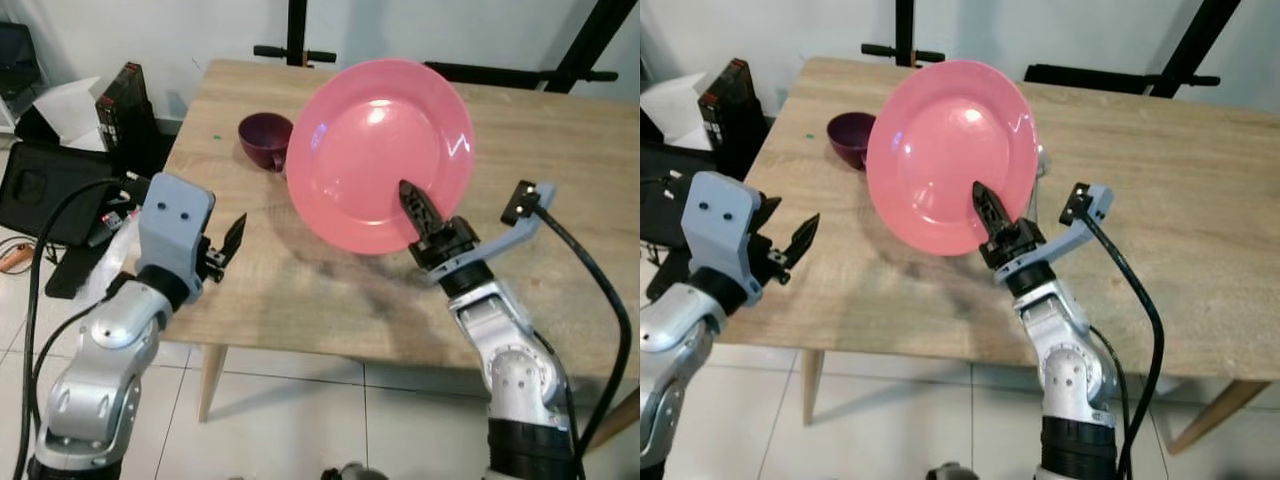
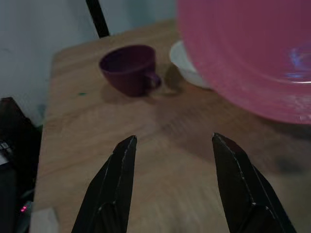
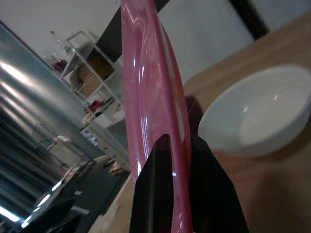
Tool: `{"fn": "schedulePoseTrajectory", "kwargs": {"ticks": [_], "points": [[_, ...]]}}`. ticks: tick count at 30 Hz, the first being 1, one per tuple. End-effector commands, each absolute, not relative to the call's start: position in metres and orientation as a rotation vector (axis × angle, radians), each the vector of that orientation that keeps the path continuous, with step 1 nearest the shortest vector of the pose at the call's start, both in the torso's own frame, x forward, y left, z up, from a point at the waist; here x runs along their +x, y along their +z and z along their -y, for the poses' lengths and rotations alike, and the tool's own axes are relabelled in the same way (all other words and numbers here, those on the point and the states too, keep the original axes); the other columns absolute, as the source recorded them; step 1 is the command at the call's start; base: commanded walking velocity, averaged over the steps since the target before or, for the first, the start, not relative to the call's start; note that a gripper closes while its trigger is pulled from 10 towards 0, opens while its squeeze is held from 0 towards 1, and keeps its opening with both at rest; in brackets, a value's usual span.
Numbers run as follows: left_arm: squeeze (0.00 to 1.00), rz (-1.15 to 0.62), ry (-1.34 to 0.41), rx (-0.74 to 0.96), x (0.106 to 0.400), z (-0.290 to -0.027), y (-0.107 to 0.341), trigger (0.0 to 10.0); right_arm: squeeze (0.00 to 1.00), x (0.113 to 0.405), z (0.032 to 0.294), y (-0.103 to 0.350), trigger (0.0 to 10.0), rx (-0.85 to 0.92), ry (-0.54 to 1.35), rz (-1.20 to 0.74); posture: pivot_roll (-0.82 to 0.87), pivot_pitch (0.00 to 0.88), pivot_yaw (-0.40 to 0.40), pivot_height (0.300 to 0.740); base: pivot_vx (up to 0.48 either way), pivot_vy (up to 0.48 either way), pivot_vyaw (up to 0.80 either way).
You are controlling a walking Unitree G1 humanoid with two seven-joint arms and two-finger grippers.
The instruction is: Setting the table
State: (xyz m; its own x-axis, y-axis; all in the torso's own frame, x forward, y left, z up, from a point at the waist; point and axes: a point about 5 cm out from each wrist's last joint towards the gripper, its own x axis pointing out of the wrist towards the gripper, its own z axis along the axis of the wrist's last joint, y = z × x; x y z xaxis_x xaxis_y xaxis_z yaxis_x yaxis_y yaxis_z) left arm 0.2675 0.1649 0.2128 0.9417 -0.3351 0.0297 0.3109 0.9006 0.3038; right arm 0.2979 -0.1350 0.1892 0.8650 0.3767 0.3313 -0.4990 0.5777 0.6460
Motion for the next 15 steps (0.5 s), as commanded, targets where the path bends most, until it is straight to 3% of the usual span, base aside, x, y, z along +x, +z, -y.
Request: {"fn": "schedulePoseTrajectory", "kwargs": {"ticks": [1, 9, 15], "points": [[0.00, 0.062, -0.352, 0.340, 0.267, -0.168, 0.210, 10.0, 0.00, 0.292, 0.131, 0.179, 10.0, 0.867, 0.550, 0.102, -0.02, 0.037, -0.001, 0.740, 0.000, 0.000, 0.00], [0.00, 0.153, -0.215, 0.611, 0.283, -0.199, 0.236, 10.0, 0.00, 0.278, 0.119, 0.134, 10.0, 0.872, 0.549, -0.151, -0.02, 0.048, -0.004, 0.740, 0.000, 0.000, 0.00], [0.00, 0.188, -0.206, 0.692, 0.284, -0.209, 0.251, 10.0, 0.00, 0.279, 0.104, 0.112, 10.0, 1.039, 0.527, -0.355, -0.02, 0.050, -0.007, 0.740, 0.000, 0.000, 0.00]]}}
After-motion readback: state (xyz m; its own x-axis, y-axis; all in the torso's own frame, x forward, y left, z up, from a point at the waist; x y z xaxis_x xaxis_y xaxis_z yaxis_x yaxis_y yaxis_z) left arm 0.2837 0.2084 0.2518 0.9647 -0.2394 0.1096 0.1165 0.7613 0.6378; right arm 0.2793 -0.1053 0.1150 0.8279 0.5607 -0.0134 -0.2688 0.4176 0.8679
